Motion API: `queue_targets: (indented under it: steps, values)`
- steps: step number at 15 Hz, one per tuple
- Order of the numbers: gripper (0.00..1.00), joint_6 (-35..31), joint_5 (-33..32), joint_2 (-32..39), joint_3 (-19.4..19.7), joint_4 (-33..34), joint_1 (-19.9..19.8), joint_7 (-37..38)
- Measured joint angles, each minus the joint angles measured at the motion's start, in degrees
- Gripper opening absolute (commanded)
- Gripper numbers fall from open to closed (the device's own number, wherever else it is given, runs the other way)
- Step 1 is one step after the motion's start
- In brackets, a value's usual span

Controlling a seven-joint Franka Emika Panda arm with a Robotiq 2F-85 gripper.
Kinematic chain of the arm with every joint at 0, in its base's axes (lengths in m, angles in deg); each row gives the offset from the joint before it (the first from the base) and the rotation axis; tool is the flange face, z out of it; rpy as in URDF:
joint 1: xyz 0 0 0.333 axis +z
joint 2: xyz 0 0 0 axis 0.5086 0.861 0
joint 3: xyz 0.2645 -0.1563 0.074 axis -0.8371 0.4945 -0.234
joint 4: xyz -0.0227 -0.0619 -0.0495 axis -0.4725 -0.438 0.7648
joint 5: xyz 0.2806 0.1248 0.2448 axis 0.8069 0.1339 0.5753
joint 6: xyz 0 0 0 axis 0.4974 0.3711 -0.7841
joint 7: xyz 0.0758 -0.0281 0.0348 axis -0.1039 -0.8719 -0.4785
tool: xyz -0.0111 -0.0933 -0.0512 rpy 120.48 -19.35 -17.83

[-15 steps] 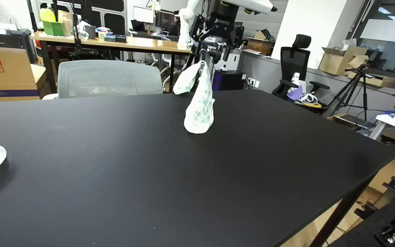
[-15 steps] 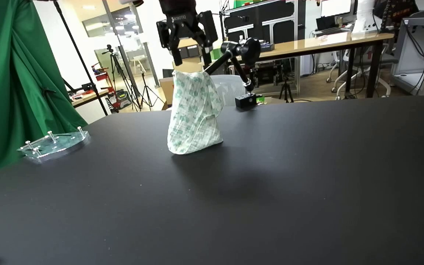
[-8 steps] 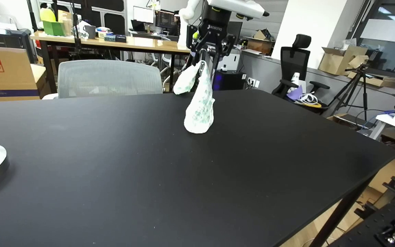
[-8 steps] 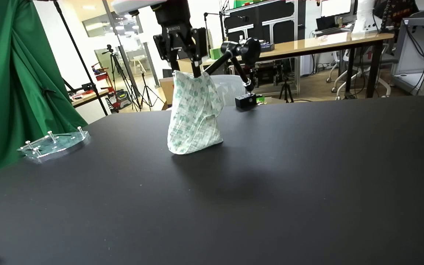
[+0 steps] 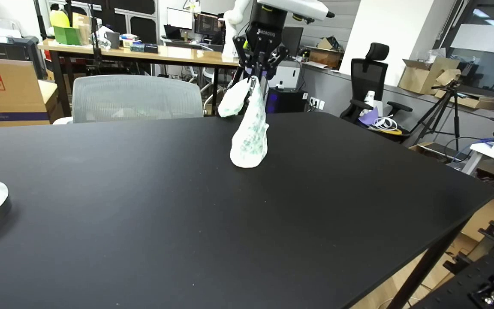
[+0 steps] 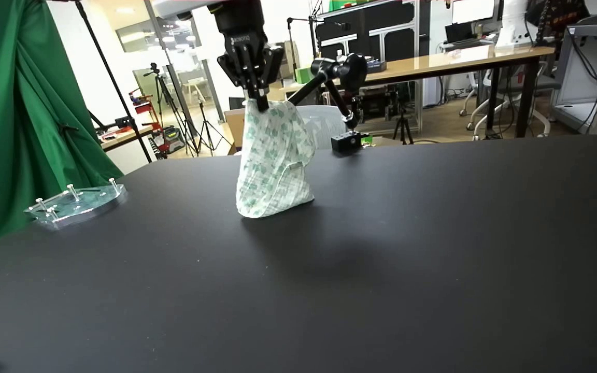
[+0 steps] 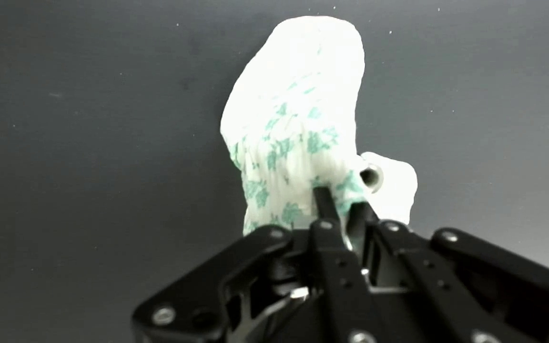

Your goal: Take the cloth and put it on the table

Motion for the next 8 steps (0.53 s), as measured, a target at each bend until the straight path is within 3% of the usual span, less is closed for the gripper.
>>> queue_targets:
  steps: [8]
  values:
    - [0.01,0.44,-1.38,-2.21,-0.01,-0.22,0.55,0.07]
